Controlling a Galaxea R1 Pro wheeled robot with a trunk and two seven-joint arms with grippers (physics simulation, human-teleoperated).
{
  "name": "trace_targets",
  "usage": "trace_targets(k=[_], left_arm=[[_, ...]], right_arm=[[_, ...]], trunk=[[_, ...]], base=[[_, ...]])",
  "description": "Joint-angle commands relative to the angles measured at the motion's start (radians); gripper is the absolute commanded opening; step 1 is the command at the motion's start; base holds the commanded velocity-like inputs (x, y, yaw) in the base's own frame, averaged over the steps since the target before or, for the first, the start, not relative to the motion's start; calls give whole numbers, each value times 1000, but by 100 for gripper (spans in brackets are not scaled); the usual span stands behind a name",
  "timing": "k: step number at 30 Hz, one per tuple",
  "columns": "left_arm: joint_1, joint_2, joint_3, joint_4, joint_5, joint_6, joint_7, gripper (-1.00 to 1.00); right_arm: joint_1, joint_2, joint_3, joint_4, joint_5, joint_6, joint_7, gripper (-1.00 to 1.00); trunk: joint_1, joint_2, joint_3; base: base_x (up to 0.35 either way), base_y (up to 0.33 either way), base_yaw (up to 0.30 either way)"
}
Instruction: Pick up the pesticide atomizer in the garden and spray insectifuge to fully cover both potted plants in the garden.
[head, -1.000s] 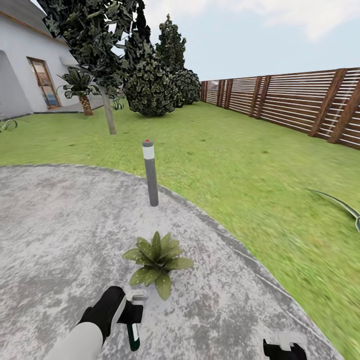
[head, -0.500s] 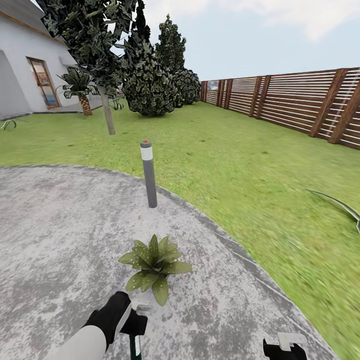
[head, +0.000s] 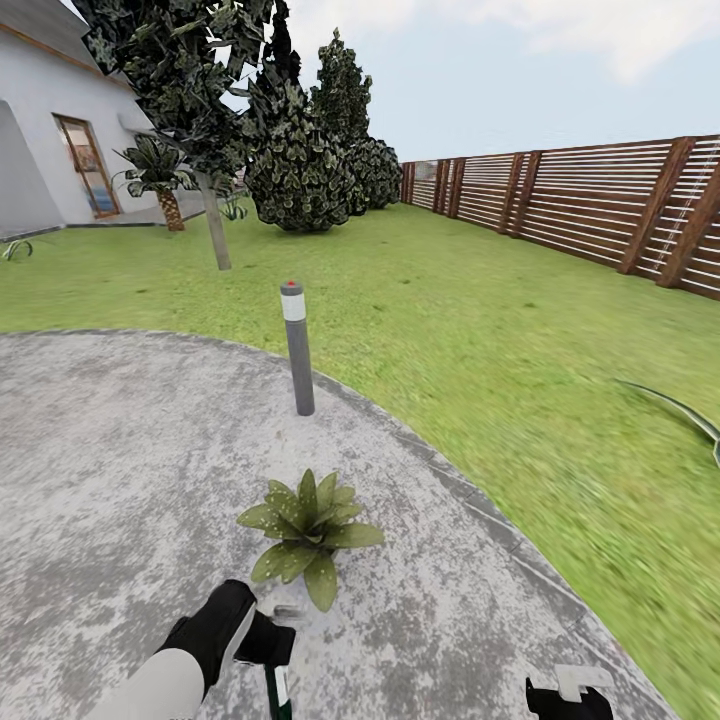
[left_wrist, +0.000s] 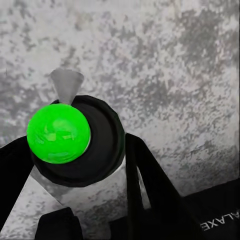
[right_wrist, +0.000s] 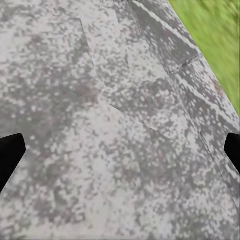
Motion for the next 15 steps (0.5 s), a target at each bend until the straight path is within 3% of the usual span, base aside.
trace_targets(k=[1, 4, 6, 13, 15], left_arm=[[-1, -14, 8, -17, -14, 1, -8, -100], [0, -44, 7, -34, -13, 0, -12, -100], [-1, -48, 6, -35, -13, 0, -12, -100], [1, 0, 4, -39, -15, 7, -13, -100], [2, -4, 0, -37, -16, 5, -13, -100]], right_arm=[[-1, 0, -7, 2, 10, -5, -3, 100], [-1, 0, -7, 2, 11, -5, -3, 100], [-1, 0, -7, 2, 10, -5, -3, 100], [-1, 0, -8, 2, 11, -5, -3, 100], [-1, 0, -7, 2, 11, -5, -3, 100]], trunk=[[0, 0, -1], [0, 0, -1], [0, 0, -1], [0, 0, -1], [0, 0, -1]], base=[[0, 0, 0], [0, 0, 0], [0, 0, 0], [0, 0, 0], [0, 0, 0]])
